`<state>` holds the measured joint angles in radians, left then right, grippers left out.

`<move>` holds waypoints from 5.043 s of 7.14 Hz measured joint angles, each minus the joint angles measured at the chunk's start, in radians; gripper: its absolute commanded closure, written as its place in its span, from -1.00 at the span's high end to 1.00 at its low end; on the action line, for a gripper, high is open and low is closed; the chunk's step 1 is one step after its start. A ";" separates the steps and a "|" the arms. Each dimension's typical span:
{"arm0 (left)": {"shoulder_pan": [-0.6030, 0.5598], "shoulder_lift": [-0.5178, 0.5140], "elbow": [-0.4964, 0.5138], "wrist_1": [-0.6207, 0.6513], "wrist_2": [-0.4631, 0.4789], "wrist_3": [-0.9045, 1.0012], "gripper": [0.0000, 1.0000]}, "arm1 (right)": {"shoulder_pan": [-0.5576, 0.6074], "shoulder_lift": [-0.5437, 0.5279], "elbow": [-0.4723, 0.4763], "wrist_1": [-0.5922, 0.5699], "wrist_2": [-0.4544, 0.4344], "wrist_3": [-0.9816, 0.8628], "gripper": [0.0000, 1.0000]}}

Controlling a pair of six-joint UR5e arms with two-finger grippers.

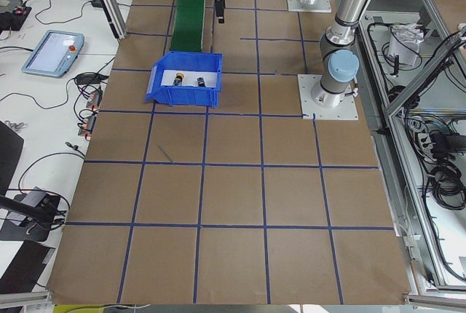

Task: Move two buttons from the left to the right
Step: 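Lower the left gripper into the blue bin over the yellow-capped button, then grasp the yellow-capped button with the left gripper and lift it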

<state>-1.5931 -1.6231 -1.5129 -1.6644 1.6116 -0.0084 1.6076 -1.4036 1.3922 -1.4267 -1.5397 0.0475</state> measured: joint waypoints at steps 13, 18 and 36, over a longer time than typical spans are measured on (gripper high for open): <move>-0.004 -0.028 -0.003 0.087 -0.047 0.011 1.00 | 0.001 0.000 -0.001 -0.005 0.001 -0.003 1.00; 0.002 -0.028 0.013 0.085 -0.035 0.016 1.00 | 0.001 0.000 -0.001 -0.006 0.004 -0.003 1.00; 0.157 -0.427 0.081 0.476 -0.019 1.107 1.00 | 0.005 0.001 -0.008 -0.009 0.006 -0.003 1.00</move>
<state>-1.4365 -2.0503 -1.4315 -1.1885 1.5927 1.0985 1.6122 -1.4025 1.3841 -1.4357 -1.5339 0.0445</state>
